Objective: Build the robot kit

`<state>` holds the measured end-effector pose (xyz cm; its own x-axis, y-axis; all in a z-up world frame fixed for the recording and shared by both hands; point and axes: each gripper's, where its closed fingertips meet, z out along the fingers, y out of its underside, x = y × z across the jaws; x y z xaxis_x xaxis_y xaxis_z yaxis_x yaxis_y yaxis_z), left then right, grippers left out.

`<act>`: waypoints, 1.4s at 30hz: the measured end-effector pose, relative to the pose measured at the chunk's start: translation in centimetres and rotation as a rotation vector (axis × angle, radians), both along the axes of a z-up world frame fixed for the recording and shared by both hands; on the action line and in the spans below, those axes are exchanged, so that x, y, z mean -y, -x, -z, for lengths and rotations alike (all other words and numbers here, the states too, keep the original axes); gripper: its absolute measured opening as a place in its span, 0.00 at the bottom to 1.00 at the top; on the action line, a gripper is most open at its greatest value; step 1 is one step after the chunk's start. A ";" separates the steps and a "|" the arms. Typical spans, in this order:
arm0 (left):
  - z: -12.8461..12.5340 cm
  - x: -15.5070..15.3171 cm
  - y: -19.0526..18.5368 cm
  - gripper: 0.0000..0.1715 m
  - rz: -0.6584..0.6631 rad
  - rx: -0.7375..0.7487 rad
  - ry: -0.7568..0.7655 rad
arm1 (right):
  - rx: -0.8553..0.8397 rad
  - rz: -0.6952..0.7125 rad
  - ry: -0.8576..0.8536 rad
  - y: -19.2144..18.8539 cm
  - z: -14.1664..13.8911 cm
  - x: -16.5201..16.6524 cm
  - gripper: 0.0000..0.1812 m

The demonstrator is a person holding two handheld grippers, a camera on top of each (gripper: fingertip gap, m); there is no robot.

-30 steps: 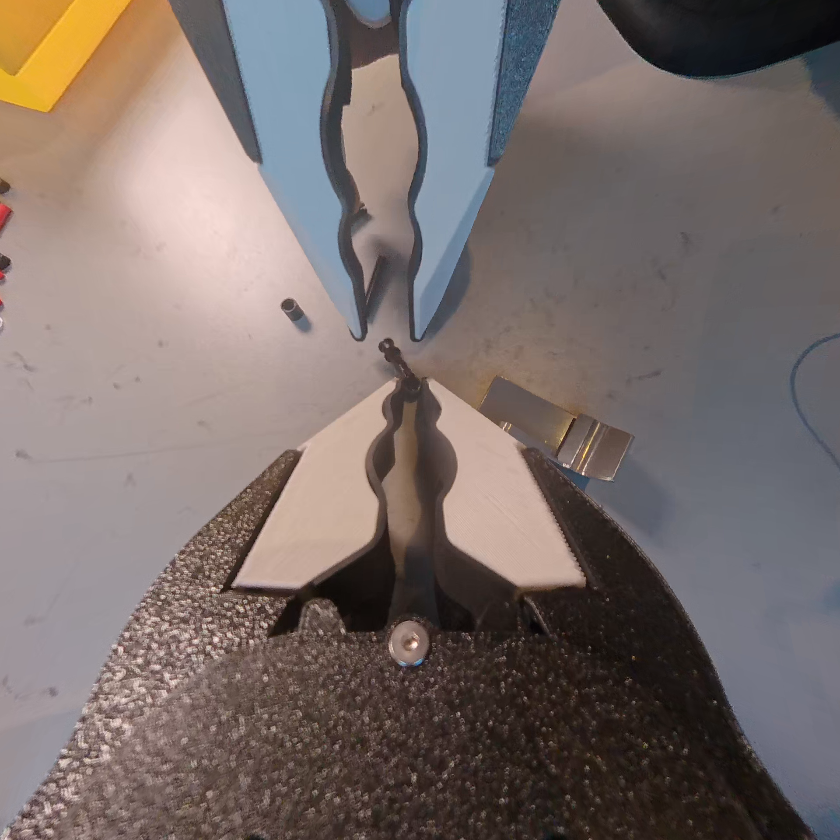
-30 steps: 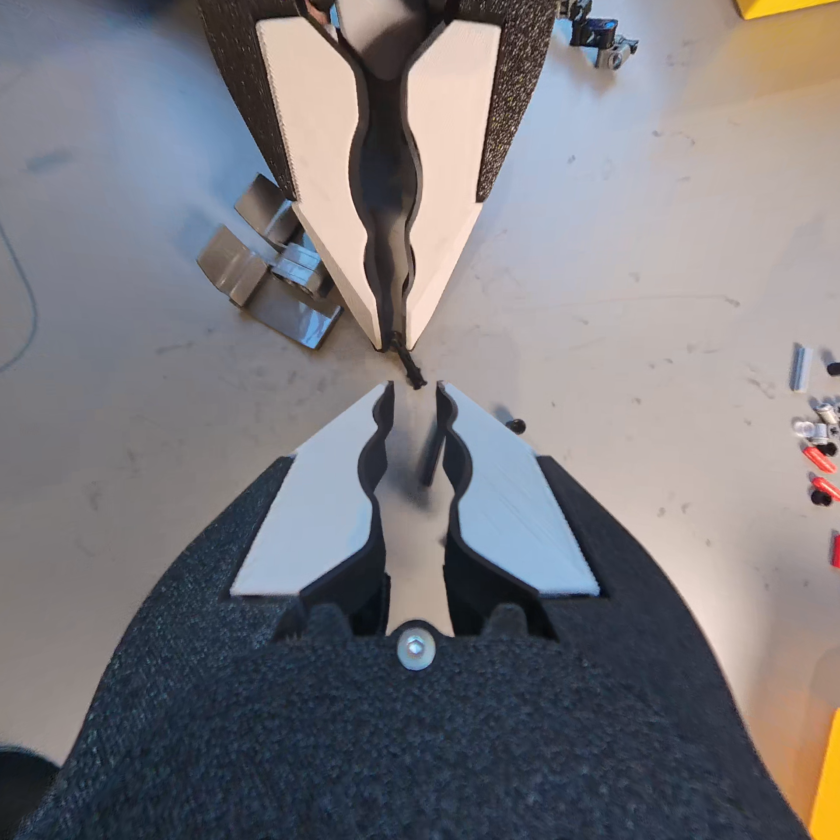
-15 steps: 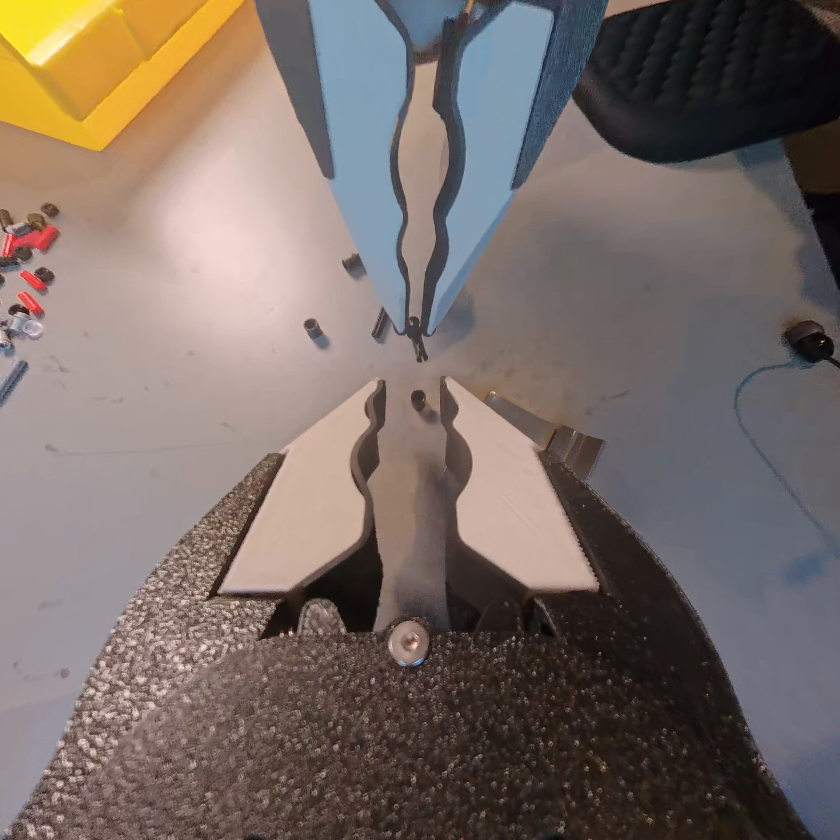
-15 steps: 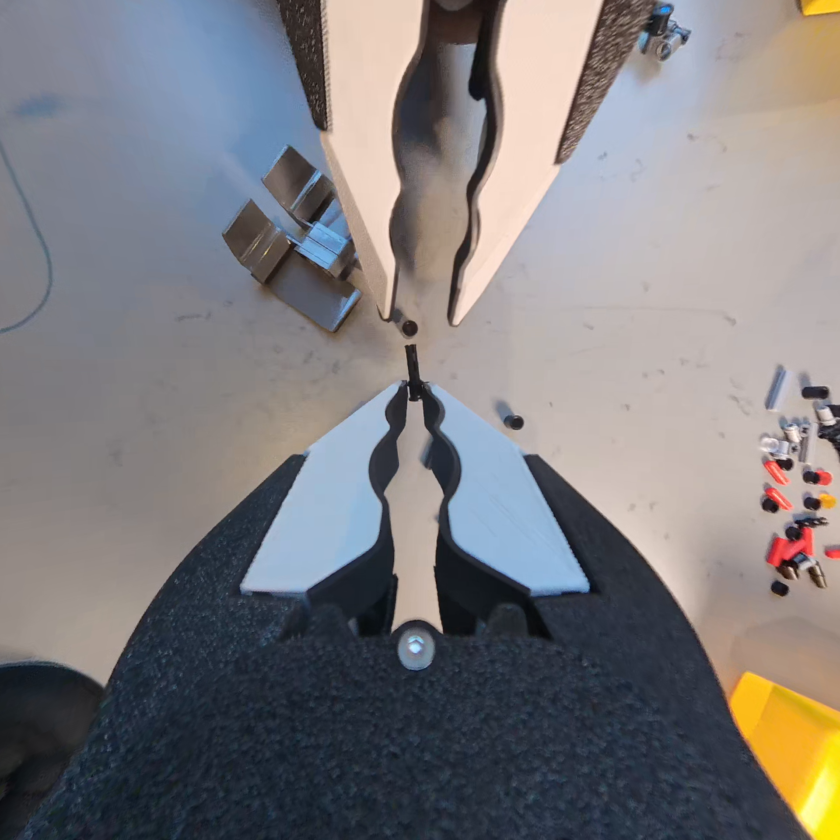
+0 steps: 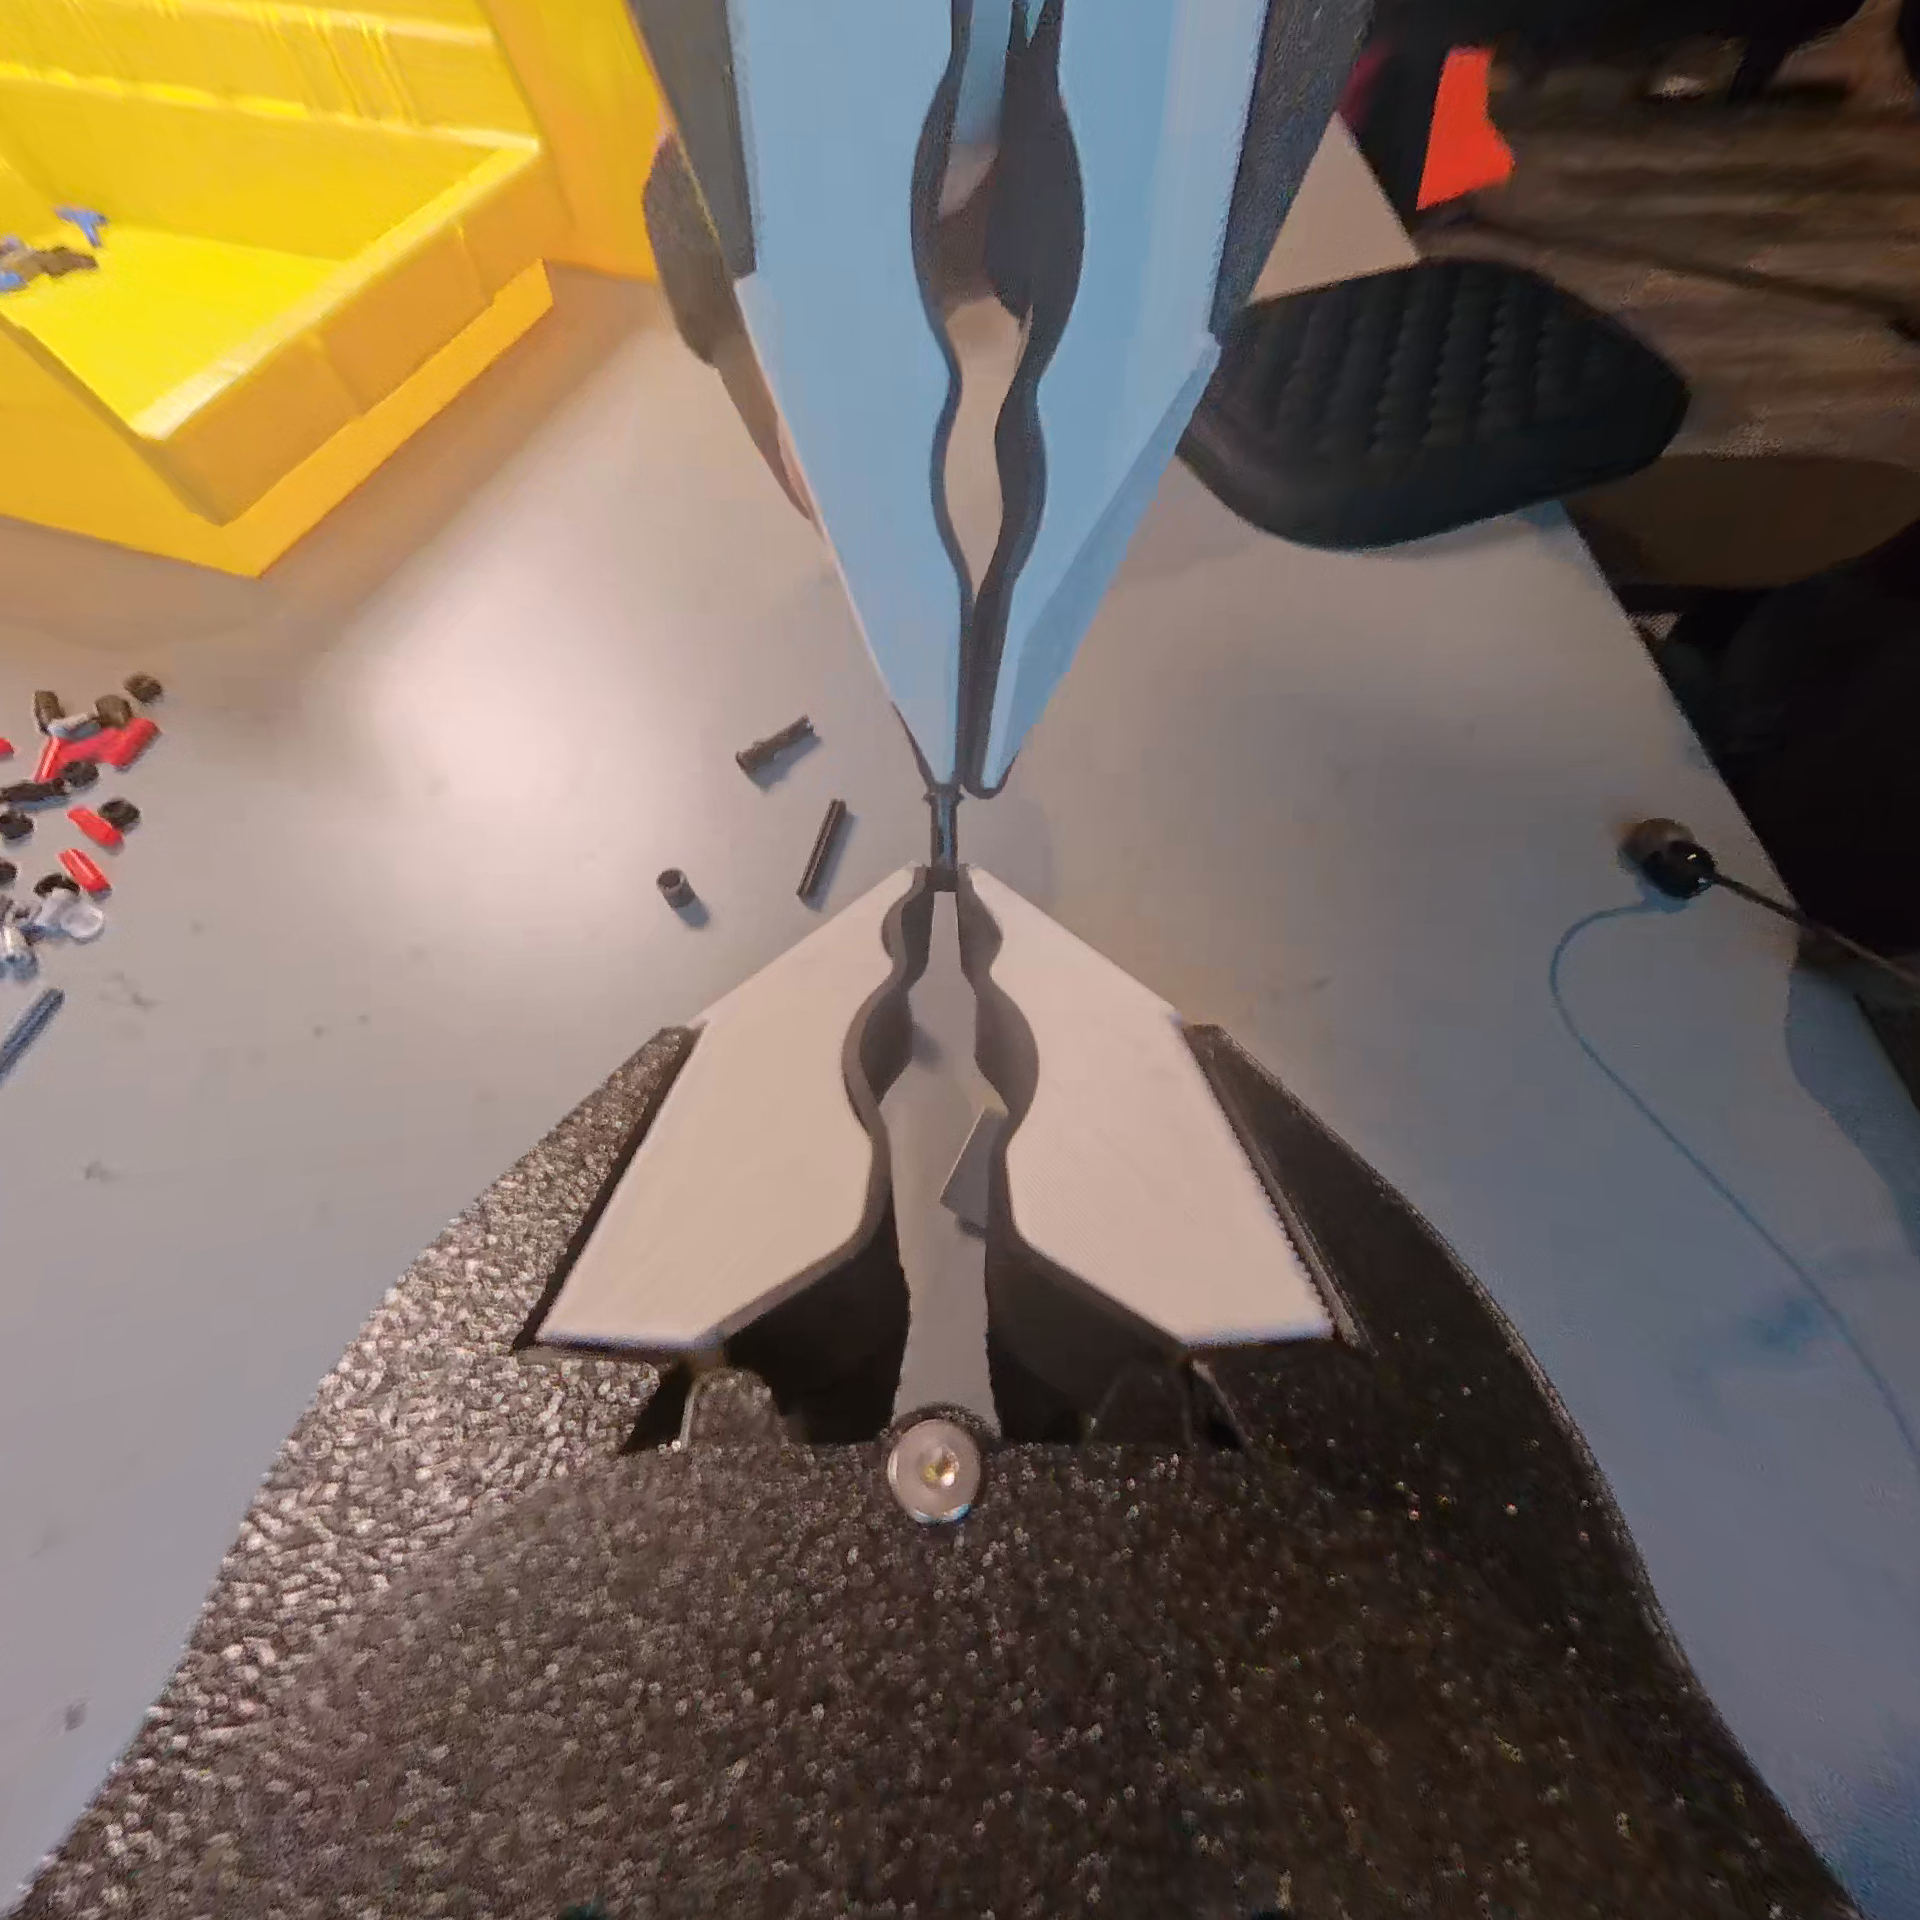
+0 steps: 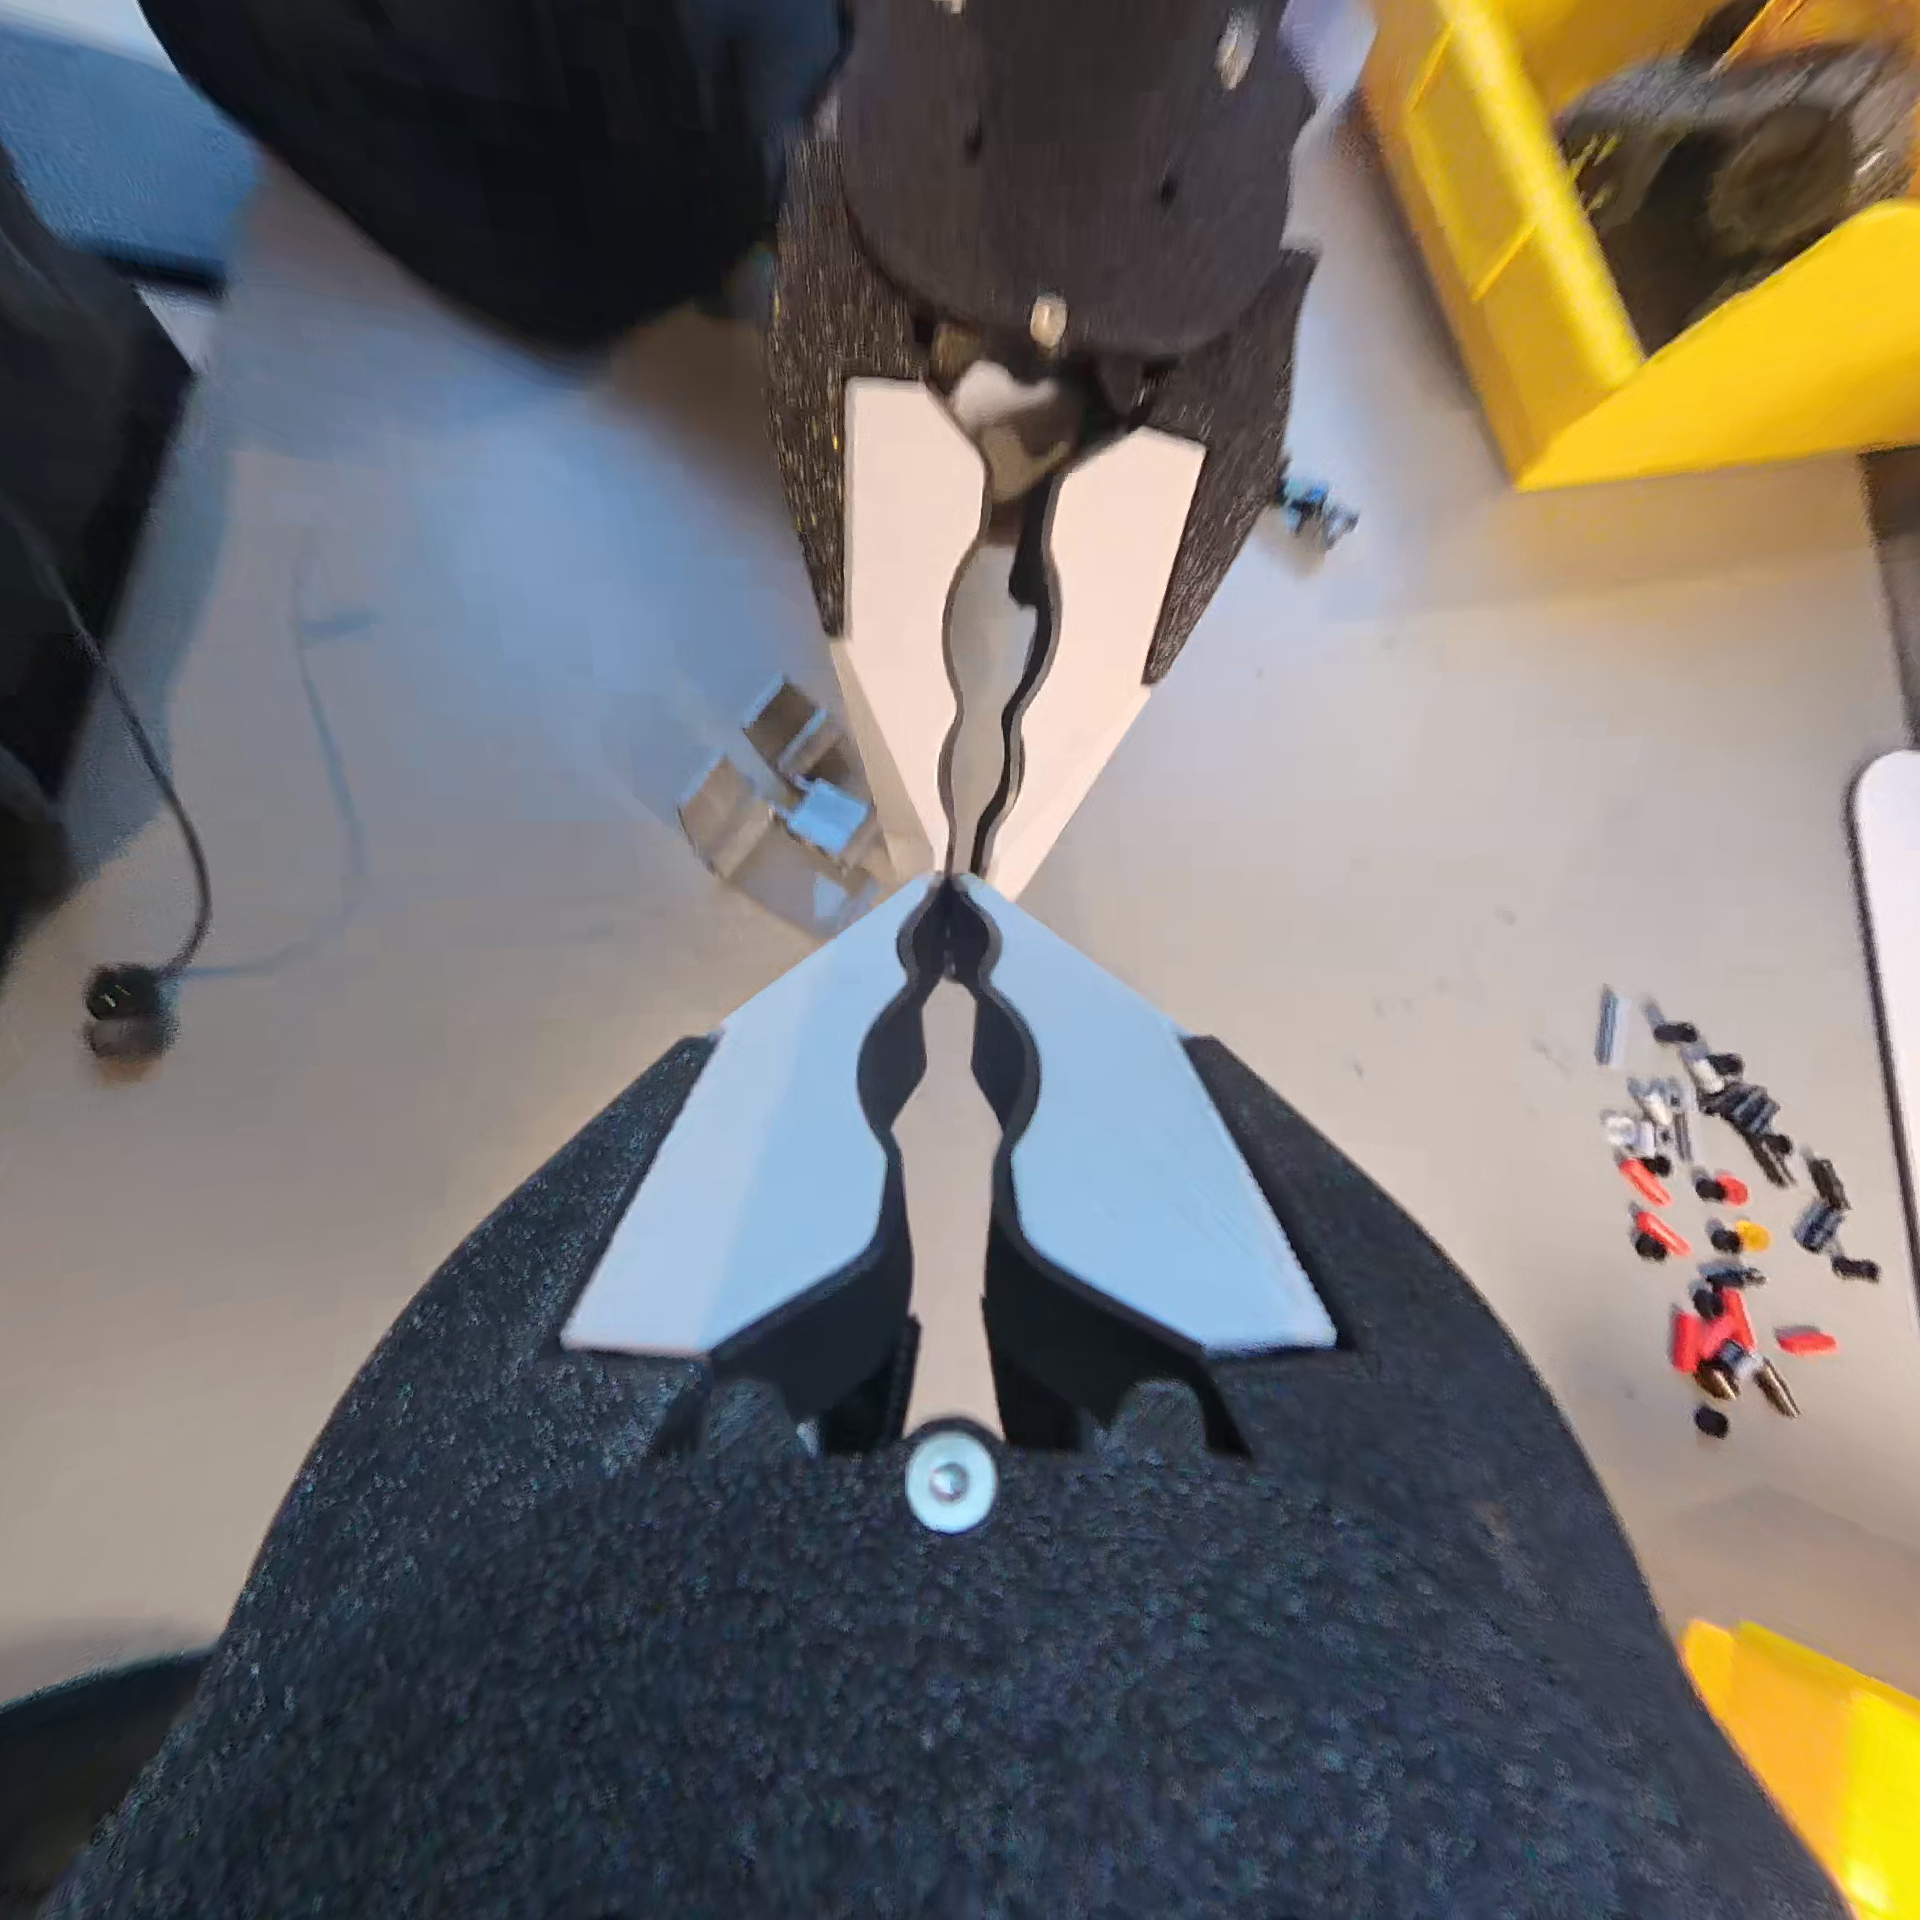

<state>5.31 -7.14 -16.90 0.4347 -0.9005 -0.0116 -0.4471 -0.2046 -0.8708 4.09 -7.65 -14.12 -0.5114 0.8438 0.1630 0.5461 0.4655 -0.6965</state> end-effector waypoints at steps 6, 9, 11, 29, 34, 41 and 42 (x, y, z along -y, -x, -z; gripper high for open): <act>-2.7 0.2 0.1 0.02 0.028 0.133 -0.074 | -0.075 0.025 0.021 -0.2 -1.2 -0.2 0.09; -2.9 0.3 0.0 0.02 0.031 0.142 -0.087 | -0.090 0.032 0.046 -0.2 -1.5 -0.2 0.09; -2.8 0.3 -0.1 0.02 0.034 0.137 -0.088 | -0.090 0.024 0.040 -0.2 -1.4 -0.1 0.05; 3.2 -0.6 2.4 0.08 -0.028 -0.115 0.101 | 0.300 -0.037 -0.147 0.5 4.9 -1.4 0.03; 3.8 -0.7 2.0 0.09 -0.001 -0.147 0.120 | 0.363 -0.069 -0.182 0.6 5.5 -1.5 0.03; 4.4 -0.6 1.7 0.07 0.020 -0.185 0.118 | 0.390 -0.085 -0.186 0.7 5.8 -1.4 0.03; 4.5 -0.6 1.6 0.07 0.021 -0.190 0.118 | 0.393 -0.089 -0.190 0.7 5.8 -1.4 0.03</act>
